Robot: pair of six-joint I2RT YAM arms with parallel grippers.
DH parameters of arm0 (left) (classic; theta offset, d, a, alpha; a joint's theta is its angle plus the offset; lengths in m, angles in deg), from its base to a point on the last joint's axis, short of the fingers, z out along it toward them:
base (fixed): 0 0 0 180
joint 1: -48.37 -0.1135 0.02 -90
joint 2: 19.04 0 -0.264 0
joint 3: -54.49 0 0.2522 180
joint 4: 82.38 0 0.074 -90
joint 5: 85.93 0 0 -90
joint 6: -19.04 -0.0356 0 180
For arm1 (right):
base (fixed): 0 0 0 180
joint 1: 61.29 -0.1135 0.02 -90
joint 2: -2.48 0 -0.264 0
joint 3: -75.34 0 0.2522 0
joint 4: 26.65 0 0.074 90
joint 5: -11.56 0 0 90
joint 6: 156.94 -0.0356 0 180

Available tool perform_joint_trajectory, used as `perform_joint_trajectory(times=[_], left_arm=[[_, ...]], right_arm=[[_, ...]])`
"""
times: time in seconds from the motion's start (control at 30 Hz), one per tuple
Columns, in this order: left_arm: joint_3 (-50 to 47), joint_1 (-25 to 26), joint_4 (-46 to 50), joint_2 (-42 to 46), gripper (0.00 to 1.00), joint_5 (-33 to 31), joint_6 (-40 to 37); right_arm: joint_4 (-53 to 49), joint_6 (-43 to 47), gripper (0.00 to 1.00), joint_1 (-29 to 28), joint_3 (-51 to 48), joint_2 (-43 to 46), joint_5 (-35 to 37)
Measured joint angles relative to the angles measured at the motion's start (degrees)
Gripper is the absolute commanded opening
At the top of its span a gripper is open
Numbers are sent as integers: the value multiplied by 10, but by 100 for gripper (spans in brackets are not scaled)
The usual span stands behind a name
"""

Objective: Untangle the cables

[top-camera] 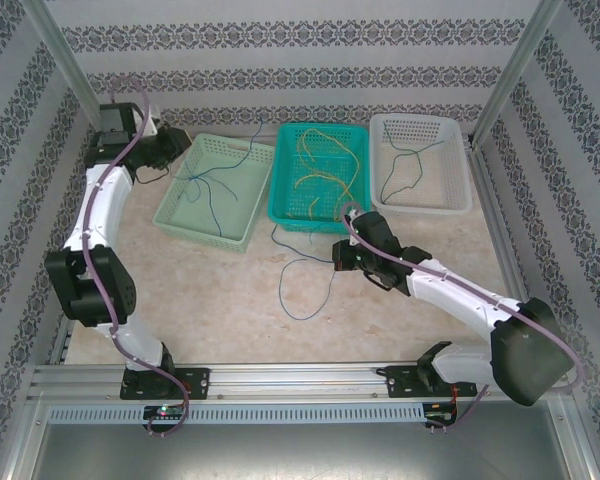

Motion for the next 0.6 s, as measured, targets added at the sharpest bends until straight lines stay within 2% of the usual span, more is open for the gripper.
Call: perform_joint_trajectory(times=[0.2, 0.27, 0.37, 0.43, 0.53, 0.6], left_arm=[[-47, 31, 0, -44, 21, 11, -11], [-63, 43, 0, -52, 26, 11, -15], [-89, 56, 5, -57, 51, 7, -28], [-95, 59, 15, -60, 57, -5, -34], [-96, 60, 30, -57, 74, -29, -48], [-96, 62, 39, -48, 95, -52, -60]], right_arm=[[-9, 0, 0, 0, 20, -6, -3], [-10, 0, 0, 0, 29, -6, -9], [-12, 0, 0, 0, 44, -1, -23], [-13, -1, 0, 0, 53, 8, -35], [-17, -5, 0, 0, 78, 25, -59], [-17, -8, 0, 0, 103, 31, -81]])
